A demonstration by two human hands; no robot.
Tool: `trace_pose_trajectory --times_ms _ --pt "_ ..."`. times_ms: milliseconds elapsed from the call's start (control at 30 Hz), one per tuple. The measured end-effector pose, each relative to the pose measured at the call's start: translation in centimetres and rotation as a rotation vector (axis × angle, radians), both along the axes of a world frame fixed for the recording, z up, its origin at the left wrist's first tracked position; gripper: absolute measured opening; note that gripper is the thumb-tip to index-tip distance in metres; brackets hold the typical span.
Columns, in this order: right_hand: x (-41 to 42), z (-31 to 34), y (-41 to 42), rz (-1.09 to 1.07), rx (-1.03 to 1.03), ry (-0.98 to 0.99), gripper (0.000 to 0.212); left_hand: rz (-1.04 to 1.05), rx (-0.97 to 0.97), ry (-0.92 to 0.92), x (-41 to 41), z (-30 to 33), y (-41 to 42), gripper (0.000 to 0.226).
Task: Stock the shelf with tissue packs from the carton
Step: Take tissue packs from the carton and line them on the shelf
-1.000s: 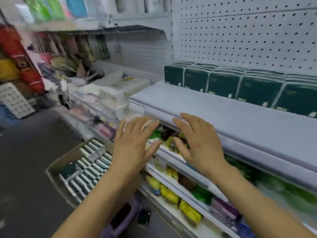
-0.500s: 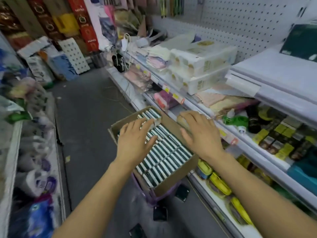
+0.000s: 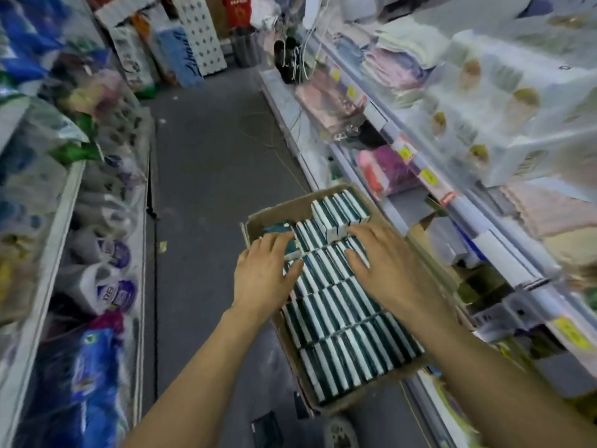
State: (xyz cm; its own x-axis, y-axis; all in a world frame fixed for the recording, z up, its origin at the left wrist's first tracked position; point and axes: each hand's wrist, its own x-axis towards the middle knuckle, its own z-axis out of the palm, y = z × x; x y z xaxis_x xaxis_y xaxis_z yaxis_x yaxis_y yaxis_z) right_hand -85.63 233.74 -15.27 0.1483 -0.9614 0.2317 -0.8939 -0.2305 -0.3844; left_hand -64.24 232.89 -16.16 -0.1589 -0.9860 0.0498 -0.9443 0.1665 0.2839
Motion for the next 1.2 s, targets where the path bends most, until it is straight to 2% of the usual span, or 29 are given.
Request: trace_pose_trajectory --times_ms 200,333,533,633,733,800,867,967,1033,1100,1200 --pt "0.4 -5.4 -8.5 0.033 0.098 0.107 0.033 0.102 0.169 0.081 -1.0 -5.7 -7.3 0.054" --pt "1.2 -10.0 -12.9 0.025 0.187 0.066 0.032 0.132 0.214 0.072 -1.1 -10.0 -11.1 0.054" --pt "2.0 -14.7 -18.0 0.07 0.31 0.247 0.036 0.224 0.32 0.099 -0.9 -15.6 -15.4 0.052" --pt "2.3 -16.2 -19.4 0.045 0.342 0.326 0.037 0.303 0.477 0.028 -1.0 -17.6 -16.8 0.065" --pt "2.9 -17.2 -20.2 -0.002 0.319 0.421 0.051 0.392 0.604 -0.003 -0.9 -19.3 -17.3 0.079" --pt "3.4 -17.6 -20.7 -0.036 0.336 0.459 0.067 0.467 0.593 0.028 -0.9 -20.1 -17.5 0.084" --pt "3.6 -17.9 -21.0 -0.055 0.361 0.483 0.074 0.548 0.545 0.099 -1.2 -20.4 -17.7 0.094" --pt "3.5 -18.1 -20.7 -0.074 0.345 0.513 0.057 0.703 0.512 0.248 -1.5 -20.1 -18.2 0.114" --pt "3.1 -17.8 -20.1 -0.076 0.318 0.462 0.041 0.782 0.522 0.368 -1.6 -19.7 -18.6 0.12" --pt "2.4 -17.4 -19.0 -0.079 0.294 0.33 0.034 0.831 0.523 0.485 -1.9 -19.1 -18.5 0.113" --pt "0.8 -16.8 -16.5 -0.214 0.355 -0.118 0.036 0.82 0.484 0.614 -2.7 -17.9 -17.0 0.09"
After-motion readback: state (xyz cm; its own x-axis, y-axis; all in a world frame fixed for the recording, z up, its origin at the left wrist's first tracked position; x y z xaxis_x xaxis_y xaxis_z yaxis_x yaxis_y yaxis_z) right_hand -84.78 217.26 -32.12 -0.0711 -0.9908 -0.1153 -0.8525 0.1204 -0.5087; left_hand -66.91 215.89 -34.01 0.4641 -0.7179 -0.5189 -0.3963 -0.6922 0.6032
